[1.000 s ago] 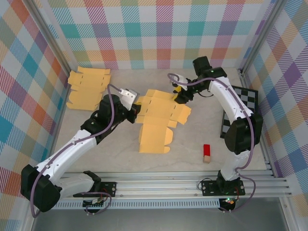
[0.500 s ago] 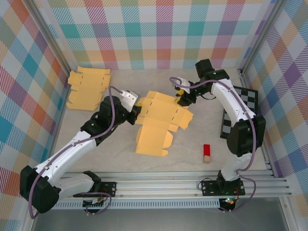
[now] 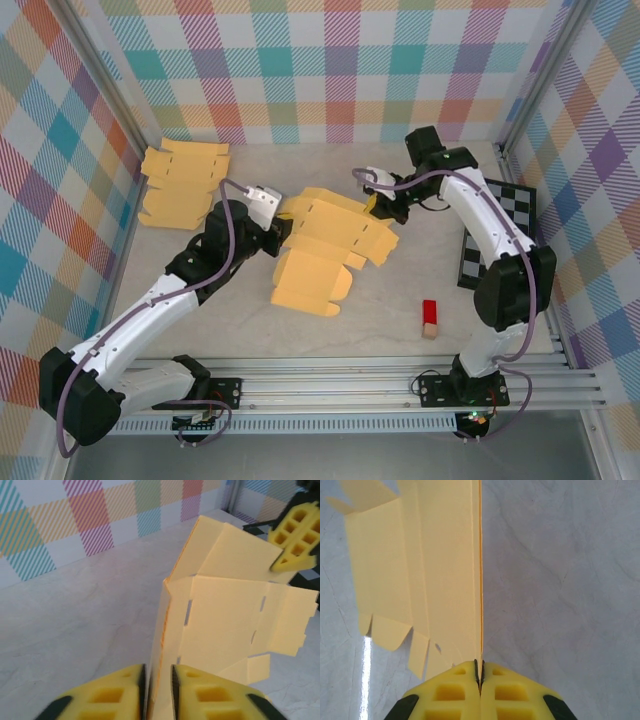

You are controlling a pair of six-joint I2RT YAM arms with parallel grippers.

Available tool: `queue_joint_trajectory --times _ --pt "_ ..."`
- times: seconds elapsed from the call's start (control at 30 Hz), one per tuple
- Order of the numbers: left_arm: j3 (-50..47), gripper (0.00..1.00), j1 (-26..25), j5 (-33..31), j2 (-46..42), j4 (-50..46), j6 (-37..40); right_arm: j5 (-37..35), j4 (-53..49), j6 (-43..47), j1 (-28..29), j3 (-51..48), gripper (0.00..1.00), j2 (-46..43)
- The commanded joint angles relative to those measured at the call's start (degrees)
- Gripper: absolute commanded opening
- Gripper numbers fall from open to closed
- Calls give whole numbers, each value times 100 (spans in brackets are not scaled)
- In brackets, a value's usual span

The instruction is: Fold the paper box

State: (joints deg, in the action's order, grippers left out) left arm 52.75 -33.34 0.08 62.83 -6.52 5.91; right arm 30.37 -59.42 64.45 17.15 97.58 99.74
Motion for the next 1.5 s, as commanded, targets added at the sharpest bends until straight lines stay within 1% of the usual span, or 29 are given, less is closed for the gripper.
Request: queue_joint_trajectory --times 0.0,0.07,0.17,0.2,0.23,0.27,0.37,0.43,0.53,0.63,0.8,0.93,1.0,1.13,1.23,1.3,1.4,1.47 --pt "268 39 39 -537 -133 -271 -844 -421 142 -67 -2 -169 0 -316" --pt "353 43 109 -719 -213 -464 -1214 -711 268 -158 12 -299 0 -376" --pt "635 49 297 -1018 -271 -884 -1759 -1360 527 -99 140 -566 0 -470" --pt "815 49 371 -1041 -207 -1267 -1844 -1572 581 -52 206 -624 0 -498" --pt "1025 49 406 -990 -95 -1448 -1744 -1676 566 1 258 -622 0 -508" --pt "1231 49 407 -870 63 -1555 -1533 -1671 525 47 299 -588 0 -521" --pt "1713 51 408 -195 601 -1657 -429 -1364 206 272 405 -407 0 -535" --pt "1751 53 429 222 794 -1525 447 -1178 21 370 439 -307 0 -531" --pt "1655 53 487 1171 944 -1473 1474 -1108 -103 436 447 -257 0 -530" --pt "1848 52 495 1431 1119 -1749 1786 -1014 -33 531 447 -413 0 -667" --pt "2068 52 495 1662 1332 -2029 1859 -929 13 612 456 -537 0 -802" --pt "2132 50 517 1196 1159 -2013 1861 -1002 30 681 482 -627 0 -860" --pt "2129 49 584 1082 1012 -1932 1846 -1063 85 700 483 -716 0 -886" --pt "2097 49 832 1350 918 -1952 1553 -1150 99 697 502 -749 0 -878" --pt "1928 49 873 1283 936 -1715 1524 -1204 171 701 546 -789 0 -913" --pt "1971 49 887 1302 1099 -1735 1551 -1242 215 701 585 -818 0 -939" --pt "2217 49 884 1666 1467 -2002 1635 -1258 241 710 641 -855 0 -983" --pt "2346 49 869 1765 1638 -2105 1624 -1262 260 700 652 -885 0 -1016"
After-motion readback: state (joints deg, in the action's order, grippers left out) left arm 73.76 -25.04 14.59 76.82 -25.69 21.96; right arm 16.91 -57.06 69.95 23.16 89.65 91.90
